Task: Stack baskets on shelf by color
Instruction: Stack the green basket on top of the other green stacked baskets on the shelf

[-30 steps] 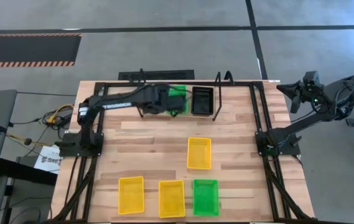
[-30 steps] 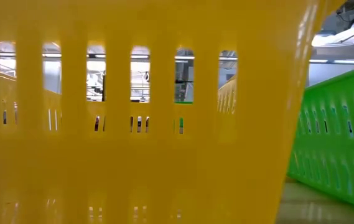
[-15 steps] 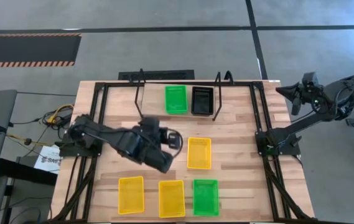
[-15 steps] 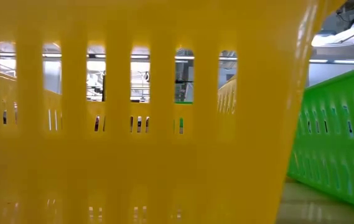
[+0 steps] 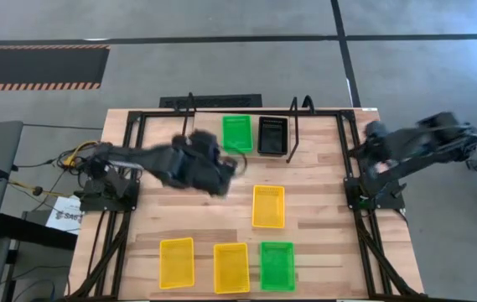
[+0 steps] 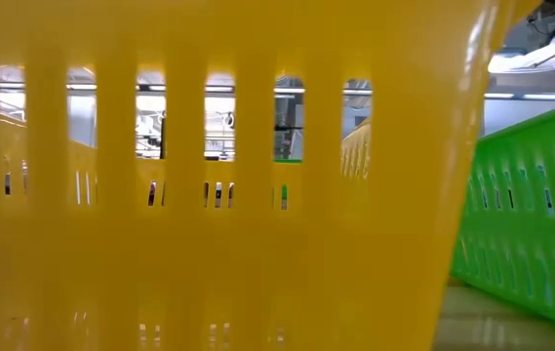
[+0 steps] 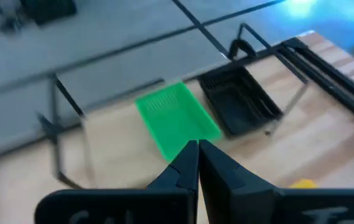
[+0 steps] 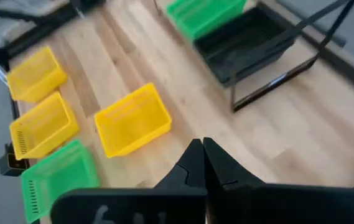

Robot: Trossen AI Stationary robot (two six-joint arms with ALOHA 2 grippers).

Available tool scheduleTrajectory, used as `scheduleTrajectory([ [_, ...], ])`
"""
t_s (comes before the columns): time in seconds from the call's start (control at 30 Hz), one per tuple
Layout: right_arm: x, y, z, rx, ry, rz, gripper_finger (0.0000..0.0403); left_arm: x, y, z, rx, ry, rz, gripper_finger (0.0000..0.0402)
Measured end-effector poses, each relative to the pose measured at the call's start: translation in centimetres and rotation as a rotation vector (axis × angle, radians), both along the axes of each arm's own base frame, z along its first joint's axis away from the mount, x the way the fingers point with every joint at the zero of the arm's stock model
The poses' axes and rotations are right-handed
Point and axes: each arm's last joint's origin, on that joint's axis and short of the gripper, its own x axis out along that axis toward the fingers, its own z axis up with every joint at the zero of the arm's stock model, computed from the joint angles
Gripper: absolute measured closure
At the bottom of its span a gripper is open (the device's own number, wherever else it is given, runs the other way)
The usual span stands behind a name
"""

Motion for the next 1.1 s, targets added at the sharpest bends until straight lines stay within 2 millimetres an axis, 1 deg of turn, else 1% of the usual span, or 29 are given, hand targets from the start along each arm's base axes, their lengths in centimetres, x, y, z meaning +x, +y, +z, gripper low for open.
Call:
scheduleTrajectory([
  [0.13,4.9,2.1,-0.7,0.051,0.077,0.003,0.0402,-2.5,2.3,2.5,0.083,0.13,-0.107,0.0401],
  [0.23,8.0,4.4,-1.6,0.101,0.118,0.0,0.0402,-4.9,3.7,4.4,0.134,0.196,-0.177,0.0401],
  [0.3,9.9,6.1,-2.6,0.131,0.159,-0.025,0.0402,-6.6,4.5,5.6,0.146,0.207,-0.207,0.0401],
  [0.37,11.9,8.0,-4.1,0.176,0.207,-0.095,0.0402,-8.3,5.3,6.6,0.158,0.21,-0.223,0.0401],
  [0.43,13.1,10.0,-5.6,0.231,0.25,-0.178,0.0402,-9.9,5.8,7.5,0.172,0.204,-0.229,0.0401],
  [0.57,14.7,13.9,-8.7,0.332,0.375,-0.287,0.0402,-12.7,6.4,8.9,0.194,0.18,-0.241,0.0401],
  [0.7,15.2,17.4,-11.4,0.443,0.51,-0.37,0.0402,-14.3,6.5,9.5,0.2,0.146,-0.242,0.0401],
  [0.77,15.4,18.9,-12.5,0.48,0.546,-0.4,0.0402,-14.7,6.5,9.7,0.2,0.137,-0.241,0.0401],
  [0.9,15.8,21.1,-14.2,0.535,0.552,-0.428,0.0401,-14.9,6.5,9.7,0.193,0.131,-0.249,0.0401],
  [1.0,16.2,22.0,-15.2,0.541,0.552,-0.45,0.0384,-14.7,6.4,9.6,0.165,0.129,-0.279,0.0401],
  [1.1,16.8,22.5,-16.2,0.533,0.556,-0.441,0.0355,-14.2,6.3,9.4,0.138,0.136,-0.306,0.0401],
])
